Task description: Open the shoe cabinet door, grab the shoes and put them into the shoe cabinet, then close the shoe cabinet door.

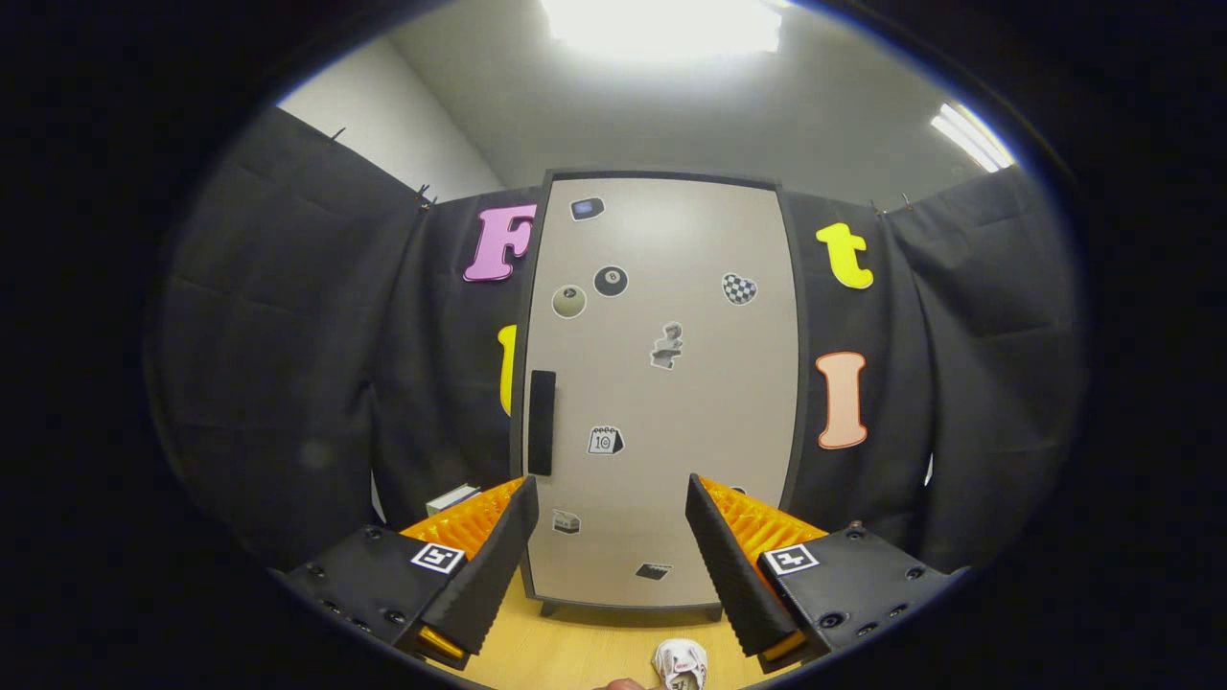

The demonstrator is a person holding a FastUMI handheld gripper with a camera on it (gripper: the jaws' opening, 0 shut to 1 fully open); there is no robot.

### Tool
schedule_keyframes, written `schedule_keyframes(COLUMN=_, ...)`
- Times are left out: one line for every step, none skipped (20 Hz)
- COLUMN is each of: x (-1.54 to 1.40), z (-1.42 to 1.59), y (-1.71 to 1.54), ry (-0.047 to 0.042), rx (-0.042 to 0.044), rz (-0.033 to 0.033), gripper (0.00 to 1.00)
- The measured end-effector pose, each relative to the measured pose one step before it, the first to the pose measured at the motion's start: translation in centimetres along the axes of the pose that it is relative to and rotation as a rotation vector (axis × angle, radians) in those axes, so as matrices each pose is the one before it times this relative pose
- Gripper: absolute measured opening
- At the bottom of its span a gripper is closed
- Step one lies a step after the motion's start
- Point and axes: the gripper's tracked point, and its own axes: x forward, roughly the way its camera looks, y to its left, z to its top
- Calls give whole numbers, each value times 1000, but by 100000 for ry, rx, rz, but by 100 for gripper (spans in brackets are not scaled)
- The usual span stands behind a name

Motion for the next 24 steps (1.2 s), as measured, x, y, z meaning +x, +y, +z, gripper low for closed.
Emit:
schedule_keyframes(x=402, z=283, y=239, ry=-46, rx=308, rz=707, gripper=97)
schedule_keyframes(x=450, z=379, y=196, ry=-363, rx=664, rz=250, gripper=97)
schedule_keyframes(x=498, z=620, y=153, ry=-1176, rx=128, rz=-176, gripper=97)
schedule_keyframes(x=558, z=595, y=321, ry=-1215, rx=-441, rz=426, gripper=97)
schedule_keyframes(x=810, z=519, y=472, ry=-1035, rx=-1433, rz=1043, gripper=97)
schedule_keyframes(x=928, z=552, y=159, ry=-604, rx=-1621, rz=164, gripper=97)
schedule_keyframes(x=855, z=396, y=230, ry=-302, rx=-911, rz=181, gripper=97)
schedule_keyframes(x=979, z=398, y=370, ry=-273, rx=-231, rz=746, gripper=97)
schedule_keyframes(x=1120, z=325, y=341, ry=-321, rx=-86, rz=508, gripper=97)
schedule_keyframes(x=1014, z=376, y=188, ry=-529, rx=-294, rz=-67, gripper=97)
schedule_keyframes(x=1005, z=206, y=216, ry=-229, rx=190, rz=-45, gripper=97)
schedule_keyframes(x=1001, z=62, y=467, ry=88, rx=1495, rz=802, gripper=97)
schedule_keyframes(x=1007, z=-5, y=506, ry=180, rx=2073, rz=790, gripper=97)
schedule_keyframes(x=910, z=-39, y=367, ry=941, rx=1652, rz=675, gripper=97)
schedule_keyframes(x=1031, z=-44, y=162, ry=407, rx=772, rz=227, gripper=97)
schedule_keyframes(x=1022, z=81, y=4, ry=-64, rx=-114, rz=-734, gripper=97)
schedule_keyframes(x=945, z=7, y=46, ry=-226, rx=-657, rz=-582, gripper=97)
schedule_keyframes(x=931, z=-81, y=171, ry=-160, rx=-815, rz=-271, gripper=97)
schedule_keyframes(x=784, z=-430, y=187, ry=403, rx=-448, rz=-400, gripper=97)
schedule_keyframes(x=888, z=-576, y=218, ry=1718, rx=91, rz=-145, gripper=97)
schedule_keyframes(x=838, z=-845, y=452, ry=1982, rx=502, rz=639, gripper=97)
schedule_keyframes(x=738, z=-819, y=511, ry=2159, rx=627, rz=1100, gripper=97)
schedule_keyframes(x=620, z=-686, y=388, ry=1939, rx=-47, rz=914, gripper=97)
schedule_keyframes(x=654, z=-574, y=179, ry=1510, rx=-1149, rz=-162, gripper=97)
